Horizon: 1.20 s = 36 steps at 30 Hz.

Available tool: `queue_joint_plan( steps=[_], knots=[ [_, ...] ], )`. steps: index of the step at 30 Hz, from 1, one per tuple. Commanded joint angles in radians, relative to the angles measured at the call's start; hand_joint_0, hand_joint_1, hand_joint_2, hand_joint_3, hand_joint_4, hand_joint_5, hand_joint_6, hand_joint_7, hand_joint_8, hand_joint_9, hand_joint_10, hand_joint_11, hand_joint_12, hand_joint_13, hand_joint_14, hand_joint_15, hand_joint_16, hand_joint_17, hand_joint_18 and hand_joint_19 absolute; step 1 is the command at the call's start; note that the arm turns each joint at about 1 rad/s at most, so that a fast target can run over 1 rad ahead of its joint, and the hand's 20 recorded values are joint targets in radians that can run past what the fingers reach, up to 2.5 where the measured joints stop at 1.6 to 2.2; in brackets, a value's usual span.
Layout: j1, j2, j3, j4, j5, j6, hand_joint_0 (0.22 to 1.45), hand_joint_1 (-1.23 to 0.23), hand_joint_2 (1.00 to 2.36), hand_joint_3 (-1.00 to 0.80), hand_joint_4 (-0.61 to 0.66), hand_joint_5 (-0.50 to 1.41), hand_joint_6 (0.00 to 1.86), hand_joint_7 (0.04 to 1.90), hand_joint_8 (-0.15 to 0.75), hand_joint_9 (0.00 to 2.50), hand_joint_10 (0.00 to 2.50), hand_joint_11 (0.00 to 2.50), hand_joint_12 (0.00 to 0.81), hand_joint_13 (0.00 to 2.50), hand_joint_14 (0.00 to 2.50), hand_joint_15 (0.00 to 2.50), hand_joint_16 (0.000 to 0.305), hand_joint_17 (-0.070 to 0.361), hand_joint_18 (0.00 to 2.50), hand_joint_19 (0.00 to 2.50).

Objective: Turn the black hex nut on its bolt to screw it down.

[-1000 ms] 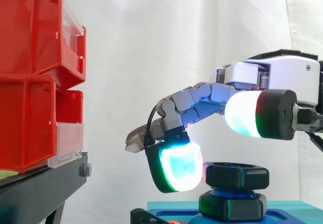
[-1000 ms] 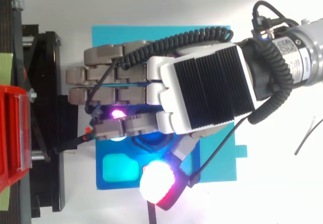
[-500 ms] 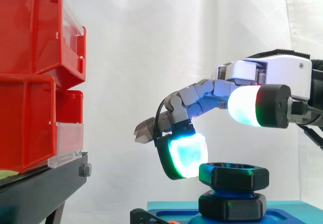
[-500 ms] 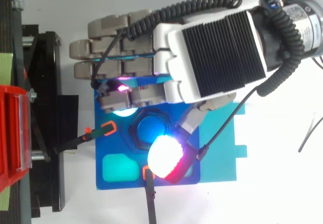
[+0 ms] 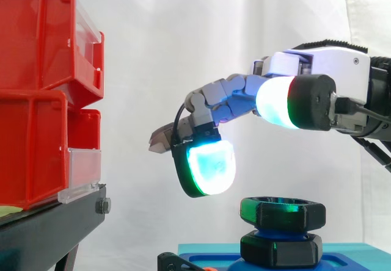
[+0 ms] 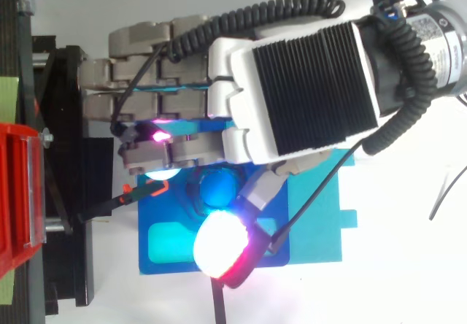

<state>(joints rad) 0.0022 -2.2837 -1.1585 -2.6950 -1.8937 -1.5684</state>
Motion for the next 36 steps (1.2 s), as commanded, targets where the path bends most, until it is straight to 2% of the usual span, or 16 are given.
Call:
queue_joint_plan(
  steps=[1,3,8,10,11,16,20,25,30,36],
  knots=[
    [0.019,0.001,0.0,0.0,0.031,-0.004,0.49,-0.04,1.0,-0.5,0.17,-0.03,0.53,1.5,0.27,0.58,0.0,0.03,0.332,0.49,0.0,0.0,0.058,0.131,0.45,0.26],
    [0.038,0.0,0.0,0.001,0.059,-0.012,0.49,-0.04,1.0,-0.5,0.17,-0.03,0.52,1.5,0.268,0.58,0.0,0.03,0.334,0.49,0.0,0.0,0.058,0.131,0.45,0.27],
    [0.071,0.0,0.0,0.003,0.105,-0.036,0.49,-0.05,1.0,-0.5,0.17,-0.03,0.5,1.53,0.265,0.57,0.0,0.04,0.332,0.48,0.0,0.0,0.058,0.131,0.45,0.26],
    [0.078,0.0,0.0,0.003,0.113,-0.039,0.49,-0.05,1.0,-0.5,0.18,-0.03,0.5,1.52,0.264,0.57,0.0,0.03,0.332,0.48,0.0,0.0,0.058,0.131,0.45,0.27],
    [0.087,0.0,0.0,0.003,0.12,-0.041,0.49,-0.05,1.0,-0.5,0.17,-0.03,0.5,1.51,0.266,0.57,0.0,0.03,0.331,0.48,0.0,0.0,0.058,0.131,0.45,0.27],
    [0.102,-0.003,-0.006,-0.002,0.125,-0.041,0.49,-0.05,1.0,-0.5,0.18,-0.04,0.5,1.43,0.265,0.56,0.0,0.04,0.331,0.48,0.0,0.0,0.058,0.131,0.45,0.27],
    [0.105,-0.003,-0.026,0.004,0.131,-0.038,0.49,-0.05,1.0,-0.5,0.17,-0.04,0.5,1.42,0.263,0.56,0.0,0.03,0.331,0.48,0.0,0.0,0.058,0.131,0.45,0.27],
    [0.102,-0.003,-0.029,-0.025,0.124,-0.038,0.49,-0.05,1.0,-0.5,0.17,-0.03,0.5,1.45,0.262,0.56,0.0,0.04,0.331,0.48,0.0,0.0,0.058,0.13,0.45,0.27],
    [0.097,-0.005,-0.029,-0.023,0.122,-0.039,0.49,-0.04,1.0,-0.5,0.18,-0.03,0.5,1.46,0.263,0.56,0.0,0.04,0.331,0.48,0.0,0.0,0.058,0.13,0.45,0.27],
    [0.087,-0.003,-0.029,-0.039,0.094,-0.038,0.49,-0.05,1.0,-0.5,0.17,-0.03,0.5,1.54,0.262,0.57,0.0,0.04,0.332,0.48,0.0,0.0,0.058,0.13,0.46,0.27]
  ],
)
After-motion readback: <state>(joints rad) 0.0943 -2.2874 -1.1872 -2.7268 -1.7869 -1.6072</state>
